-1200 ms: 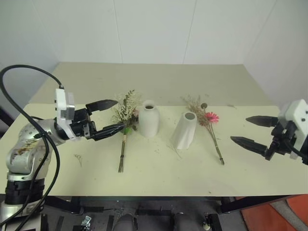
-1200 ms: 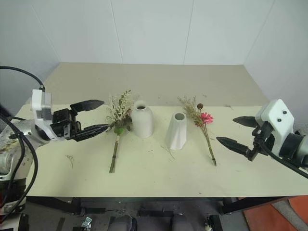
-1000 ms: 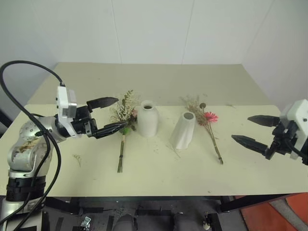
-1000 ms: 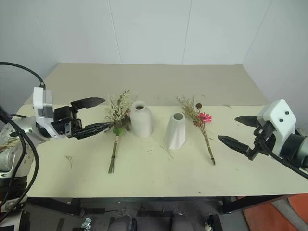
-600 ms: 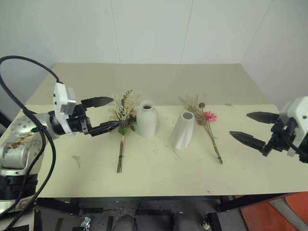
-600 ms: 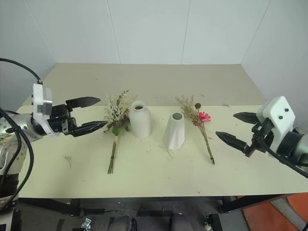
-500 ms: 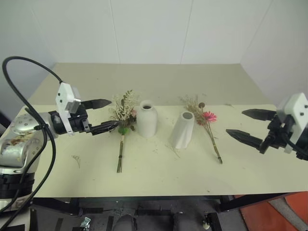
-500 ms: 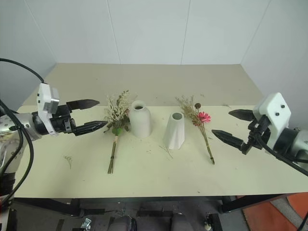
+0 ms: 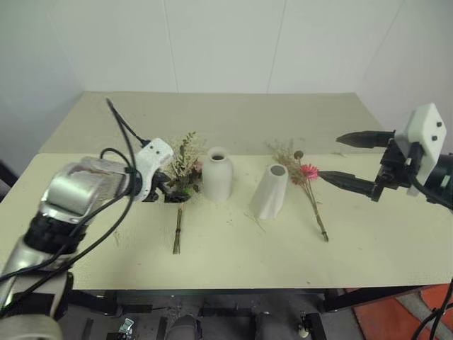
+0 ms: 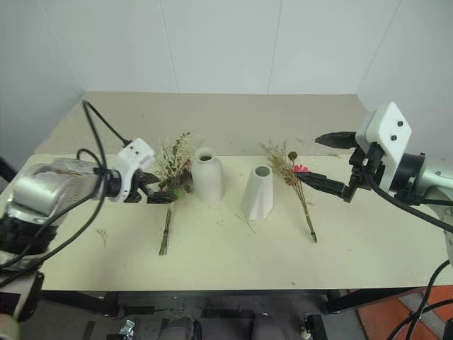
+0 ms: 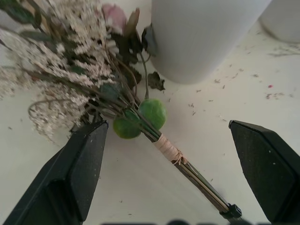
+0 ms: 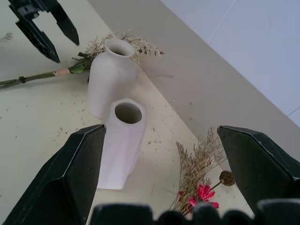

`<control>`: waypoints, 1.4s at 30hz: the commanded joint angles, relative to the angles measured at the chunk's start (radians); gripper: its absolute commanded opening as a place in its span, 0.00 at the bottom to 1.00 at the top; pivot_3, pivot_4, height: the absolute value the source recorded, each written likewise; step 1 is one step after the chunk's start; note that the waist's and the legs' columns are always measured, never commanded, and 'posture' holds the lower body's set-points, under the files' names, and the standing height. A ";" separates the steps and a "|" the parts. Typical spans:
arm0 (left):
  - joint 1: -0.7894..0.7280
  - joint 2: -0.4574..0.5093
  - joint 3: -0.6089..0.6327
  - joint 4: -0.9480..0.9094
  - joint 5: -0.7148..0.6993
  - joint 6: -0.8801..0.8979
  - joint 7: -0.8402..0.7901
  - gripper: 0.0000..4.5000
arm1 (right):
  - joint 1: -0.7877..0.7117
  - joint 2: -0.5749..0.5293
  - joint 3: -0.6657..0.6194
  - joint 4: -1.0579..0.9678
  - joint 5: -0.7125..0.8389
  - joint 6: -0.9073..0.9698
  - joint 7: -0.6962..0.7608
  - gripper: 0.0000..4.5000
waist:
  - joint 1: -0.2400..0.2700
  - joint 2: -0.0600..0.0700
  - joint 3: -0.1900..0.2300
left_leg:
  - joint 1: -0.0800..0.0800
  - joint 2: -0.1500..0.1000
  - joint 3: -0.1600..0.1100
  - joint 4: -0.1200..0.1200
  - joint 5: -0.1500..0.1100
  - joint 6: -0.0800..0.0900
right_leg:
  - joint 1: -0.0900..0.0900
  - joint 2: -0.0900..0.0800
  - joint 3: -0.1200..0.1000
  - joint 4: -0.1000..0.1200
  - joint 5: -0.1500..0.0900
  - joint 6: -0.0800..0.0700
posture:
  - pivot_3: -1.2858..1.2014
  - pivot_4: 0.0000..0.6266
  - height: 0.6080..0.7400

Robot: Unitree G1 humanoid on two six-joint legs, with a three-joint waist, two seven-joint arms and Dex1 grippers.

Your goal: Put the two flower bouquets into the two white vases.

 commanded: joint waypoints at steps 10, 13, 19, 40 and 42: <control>-0.042 -0.102 -0.141 0.064 0.113 0.086 0.108 1.00 | 0.011 0.005 -0.062 -0.069 0.031 -0.017 -0.004 0.99 | 0.001 0.000 0.000 | 0.000 0.000 0.000 0.000 0.000 0.000 | 0.000 0.000 0.000 0.001 0.000 0.000 | 0.52 0.24 1.00; -0.050 -0.138 -0.121 0.107 0.122 0.081 0.121 0.87 | 0.026 0.007 -0.068 -0.079 0.036 -0.018 -0.007 1.00 | 0.001 0.000 0.000 | -0.001 0.000 0.000 0.000 0.000 0.000 | 0.000 0.000 0.000 0.001 0.000 0.000 | 0.52 0.24 1.00; -0.063 -0.169 -0.095 0.160 0.148 0.081 0.153 0.45 | 0.047 -0.001 -0.080 -0.081 0.065 -0.018 0.021 1.00 | 0.002 0.000 0.000 | 0.000 -0.001 -0.001 0.001 0.000 0.000 | 0.000 -0.001 0.000 0.001 0.000 0.000 | 0.52 0.24 1.00; -0.020 -0.237 0.338 0.170 0.274 -0.295 0.490 0.03 | 0.050 -0.018 -0.059 -0.005 0.050 -0.029 0.123 1.00 | 0.004 0.000 0.000 | -0.001 -0.001 -0.001 0.001 0.000 0.000 | 0.000 -0.001 -0.001 0.001 0.000 0.000 | 0.52 0.24 1.00; -0.032 -0.286 0.405 0.164 0.235 -0.447 0.478 0.03 | 0.056 -0.014 -0.062 -0.010 0.049 -0.028 0.118 1.00 | 0.012 0.000 0.000 | -0.001 -0.001 -0.001 0.001 0.000 0.000 | 0.000 -0.002 -0.001 0.001 0.000 0.000 | 0.52 0.24 1.00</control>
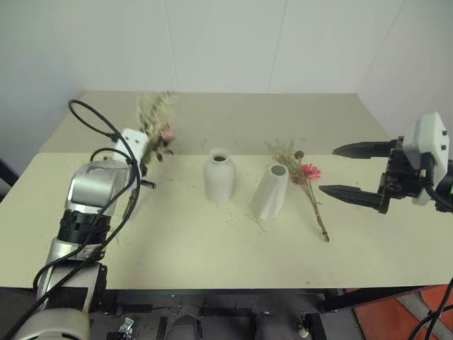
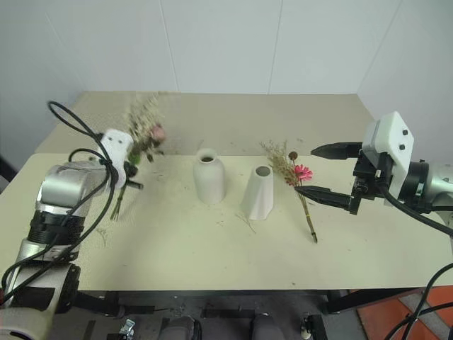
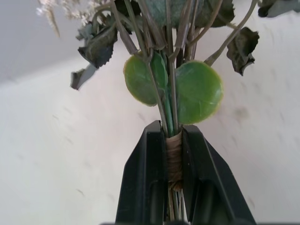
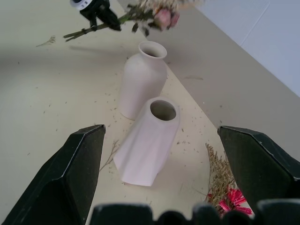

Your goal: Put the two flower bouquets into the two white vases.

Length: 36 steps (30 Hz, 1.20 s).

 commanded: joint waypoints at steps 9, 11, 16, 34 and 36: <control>-0.234 -0.148 0.203 0.032 -0.311 -0.374 -0.283 0.03 | 0.034 0.002 -0.052 -0.052 0.015 -0.008 -0.038 1.00 | 0.016 0.000 0.000 | -0.001 -0.001 0.000 0.001 0.000 0.000 | 0.000 0.000 0.000 -0.001 0.000 0.000 | 0.52 0.24 1.00; -0.266 -0.161 0.196 0.058 -0.341 -0.400 -0.333 0.03 | 0.047 0.003 -0.061 -0.063 0.019 -0.003 -0.044 1.00 | 0.016 0.000 0.000 | 0.000 -0.001 0.000 0.001 0.000 0.000 | 0.001 0.000 0.000 0.000 0.000 0.000 | 0.52 0.24 1.00; -0.333 -0.223 0.170 0.126 -0.399 -0.425 -0.416 0.03 | 0.086 0.008 -0.091 -0.102 0.033 0.012 -0.070 1.00 | 0.014 0.000 0.000 | 0.000 -0.001 0.000 0.001 0.000 0.000 | 0.001 0.000 0.000 0.000 0.000 0.001 | 0.52 0.24 1.00; -0.295 -0.280 0.046 0.232 -0.316 -0.559 -0.513 0.03 | 0.166 -0.008 -0.177 -0.164 0.082 0.056 -0.117 1.00 | 0.008 0.000 0.000 | 0.000 -0.001 0.000 0.001 0.000 0.000 | 0.001 0.000 0.000 -0.001 0.000 0.001 | 0.52 0.24 1.00; -0.281 -0.280 0.039 0.222 -0.314 -0.557 -0.513 0.03 | 0.168 -0.009 -0.175 -0.162 0.082 0.054 -0.119 1.00 | 0.008 0.000 0.000 | 0.000 -0.001 0.000 0.001 0.000 0.000 | 0.001 0.000 0.000 -0.001 0.000 0.001 | 0.52 0.24 1.00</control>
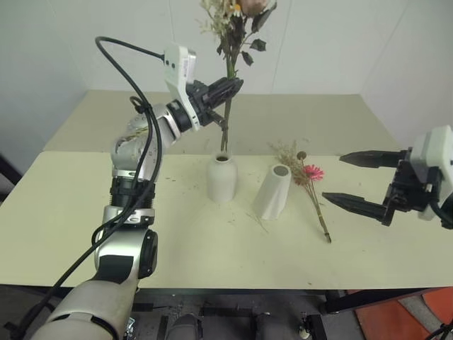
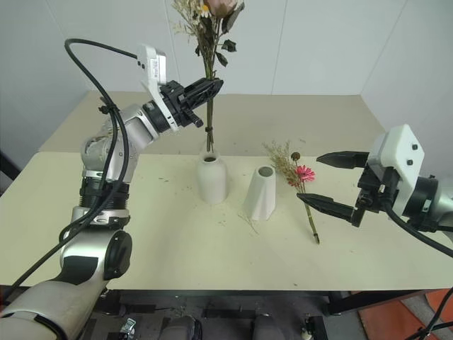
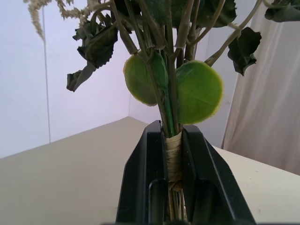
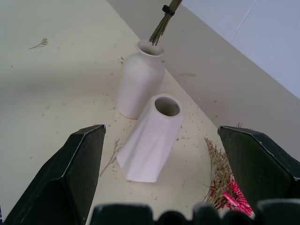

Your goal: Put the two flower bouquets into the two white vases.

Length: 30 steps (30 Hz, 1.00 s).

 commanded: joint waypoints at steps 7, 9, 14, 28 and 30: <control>0.045 0.006 -0.047 -0.033 0.046 -0.045 -0.006 0.03 | 0.002 -0.018 -0.044 -0.018 0.009 -0.002 -0.016 1.00 | 0.000 0.000 0.000 | 0.000 0.000 0.000 0.000 0.000 0.000 | 0.000 0.000 0.000 0.000 0.000 0.000 | 0.52 0.24 1.00; 0.049 0.004 -0.050 -0.029 0.053 -0.051 -0.007 0.03 | 0.003 -0.018 -0.045 -0.020 0.010 -0.001 -0.018 1.00 | 0.001 0.000 0.000 | 0.000 0.000 0.000 0.000 0.000 0.000 | 0.000 0.000 0.000 0.000 0.000 0.000 | 0.52 0.24 1.00; 0.072 0.005 -0.072 -0.037 0.070 -0.041 -0.010 0.03 | 0.008 -0.017 -0.045 -0.021 0.007 -0.003 -0.023 1.00 | 0.000 0.000 0.000 | 0.000 0.000 0.000 0.000 0.000 0.000 | 0.000 0.000 0.000 0.000 0.000 0.000 | 0.52 0.24 1.00; 0.174 0.098 -0.084 -0.210 0.056 0.124 -0.016 0.58 | 0.014 -0.020 -0.041 -0.012 -0.003 -0.014 -0.019 1.00 | -0.005 0.000 0.000 | 0.000 0.000 0.000 0.000 0.000 0.000 | 0.000 0.000 0.000 0.000 0.000 0.000 | 0.52 0.24 1.00; 0.213 0.135 -0.082 -0.274 0.051 0.151 -0.021 0.71 | 0.013 -0.024 -0.037 -0.008 -0.007 -0.015 -0.016 1.00 | -0.006 0.000 0.000 | 0.000 0.000 0.000 0.000 0.000 0.000 | -0.001 0.000 0.000 0.000 0.000 0.000 | 0.52 0.24 1.00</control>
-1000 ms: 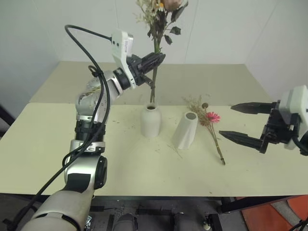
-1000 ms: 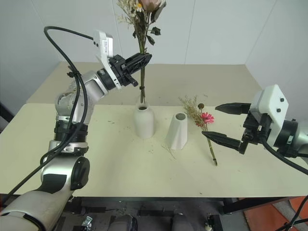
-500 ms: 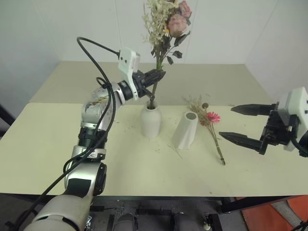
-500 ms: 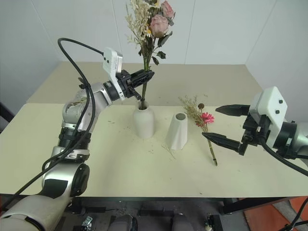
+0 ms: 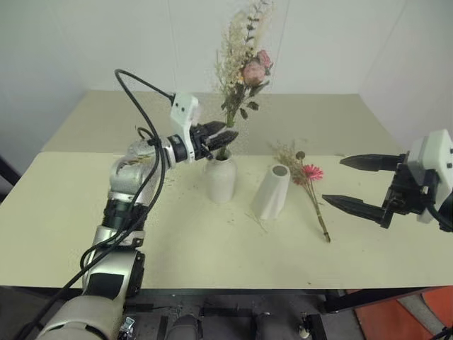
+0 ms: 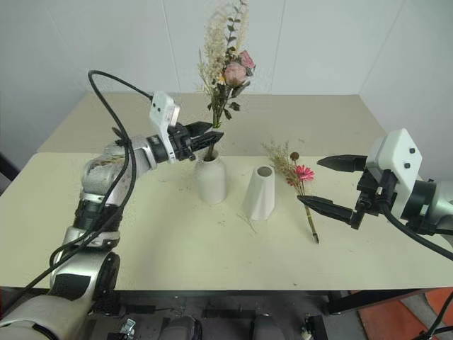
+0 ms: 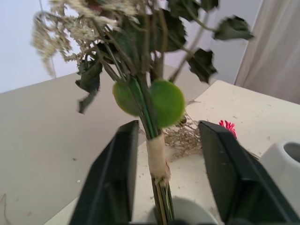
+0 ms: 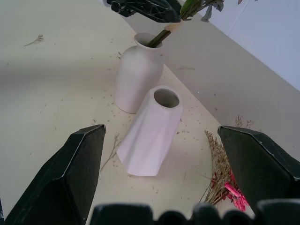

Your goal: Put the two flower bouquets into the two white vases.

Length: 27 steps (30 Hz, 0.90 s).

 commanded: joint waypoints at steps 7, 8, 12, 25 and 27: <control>0.130 0.180 0.051 -0.265 -0.072 0.091 -0.077 0.99 | -0.026 -0.039 -0.013 0.027 -0.017 -0.027 0.022 1.00 | -0.003 0.000 0.000 | 0.001 0.000 0.000 0.000 0.000 0.000 | 0.000 0.000 0.000 0.001 0.000 0.000 | 0.52 0.24 1.00; 0.147 0.196 0.055 -0.286 -0.083 0.094 -0.089 0.99 | -0.030 -0.041 -0.007 0.031 -0.020 -0.029 0.024 1.00 | -0.003 0.000 0.000 | 0.001 0.000 0.000 0.000 0.000 0.000 | 0.000 0.000 0.000 0.000 0.000 0.000 | 0.52 0.24 1.00; 0.198 0.234 0.073 -0.343 -0.107 0.086 -0.101 0.99 | -0.044 -0.043 0.012 0.050 -0.030 -0.037 0.033 1.00 | -0.005 0.000 0.000 | 0.001 0.000 0.000 0.000 0.000 0.000 | 0.001 0.000 0.000 0.000 0.000 0.000 | 0.52 0.24 1.00; -0.048 0.019 -0.003 0.066 -0.046 -0.047 -0.090 0.99 | -0.089 -0.027 0.047 0.061 -0.041 -0.029 0.025 1.00 | 0.007 0.000 0.000 | 0.000 0.000 0.000 0.000 0.000 0.000 | 0.001 0.000 -0.001 0.000 0.000 0.000 | 0.52 0.24 1.00; -0.093 -0.002 -0.008 0.142 -0.049 -0.071 -0.138 0.99 | -0.074 -0.024 0.032 0.045 -0.037 -0.022 0.017 1.00 | 0.006 0.000 0.000 | 0.000 0.000 0.000 0.000 0.000 0.000 | 0.001 0.000 -0.001 0.000 0.000 0.000 | 0.52 0.24 1.00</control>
